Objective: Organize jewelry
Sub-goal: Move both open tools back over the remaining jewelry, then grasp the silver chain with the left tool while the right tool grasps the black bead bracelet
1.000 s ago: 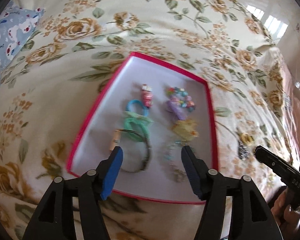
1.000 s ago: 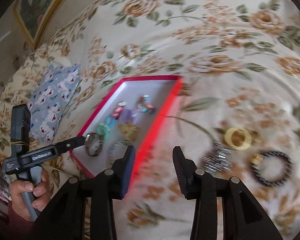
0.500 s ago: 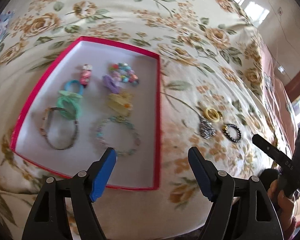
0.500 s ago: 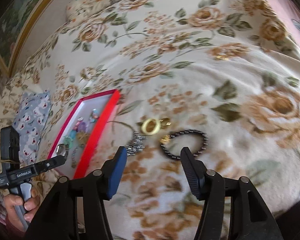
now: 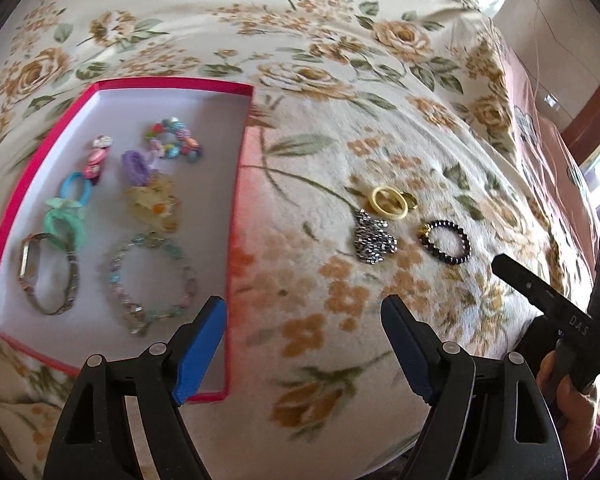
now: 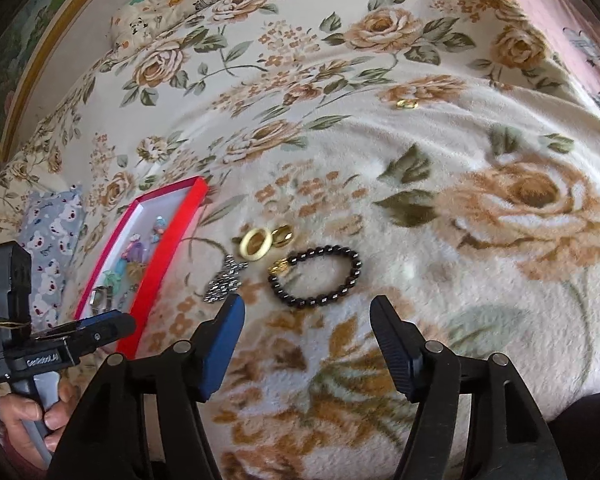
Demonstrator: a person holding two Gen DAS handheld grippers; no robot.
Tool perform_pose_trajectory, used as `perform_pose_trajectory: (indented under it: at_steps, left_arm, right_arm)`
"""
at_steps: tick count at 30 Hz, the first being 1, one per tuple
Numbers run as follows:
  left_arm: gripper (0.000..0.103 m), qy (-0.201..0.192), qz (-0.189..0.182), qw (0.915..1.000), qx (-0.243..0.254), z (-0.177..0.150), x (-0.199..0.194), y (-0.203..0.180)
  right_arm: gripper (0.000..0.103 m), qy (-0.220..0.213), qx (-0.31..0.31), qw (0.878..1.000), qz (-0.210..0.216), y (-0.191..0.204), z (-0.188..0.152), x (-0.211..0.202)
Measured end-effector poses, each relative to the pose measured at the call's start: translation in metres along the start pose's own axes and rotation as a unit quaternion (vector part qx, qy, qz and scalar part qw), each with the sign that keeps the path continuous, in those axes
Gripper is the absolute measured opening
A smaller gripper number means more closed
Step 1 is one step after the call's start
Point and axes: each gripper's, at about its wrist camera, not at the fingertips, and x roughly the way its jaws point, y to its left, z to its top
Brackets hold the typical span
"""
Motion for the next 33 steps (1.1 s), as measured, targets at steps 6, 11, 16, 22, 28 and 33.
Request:
perform_pose_trajectory:
  at_steps: [6,11,16,22,28,33]
  left_arm:
    - [0.082,-0.002,-0.007,0.9994,0.035,0.013,0.014,-0.023]
    - [0.082,-0.010,0.003,0.9973,0.073,0.024,0.028,-0.041]
    - [0.080,-0.007,0.012,0.9947,0.102,0.033,0.054,-0.056]
    - [0.067,0.014,0.018,0.9927,0.119,0.042,0.092,-0.063]
    - [0.052,0.002,0.017,0.9902,0.139,0.041,0.115,-0.062]
    - [0.019,0.002,0.002,0.9909,0.135,0.042,0.114,-0.057]
  right_arm:
    - [0.067,0.000,0.001,1.000,-0.011,-0.006,0.005,0.005]
    - [0.063,0.002,0.002,1.000,-0.016,-0.011,0.010,0.010]
    - [0.056,0.013,0.001,1.000,-0.019,-0.014,0.016,0.018]
    - [0.055,0.032,-0.002,0.999,-0.030,-0.017,0.020,0.034]
    - [0.054,0.044,-0.046,0.996,-0.058,-0.010,0.014,0.054]
    - [0.010,0.033,-0.054,0.995,-0.076,-0.011,0.013,0.054]
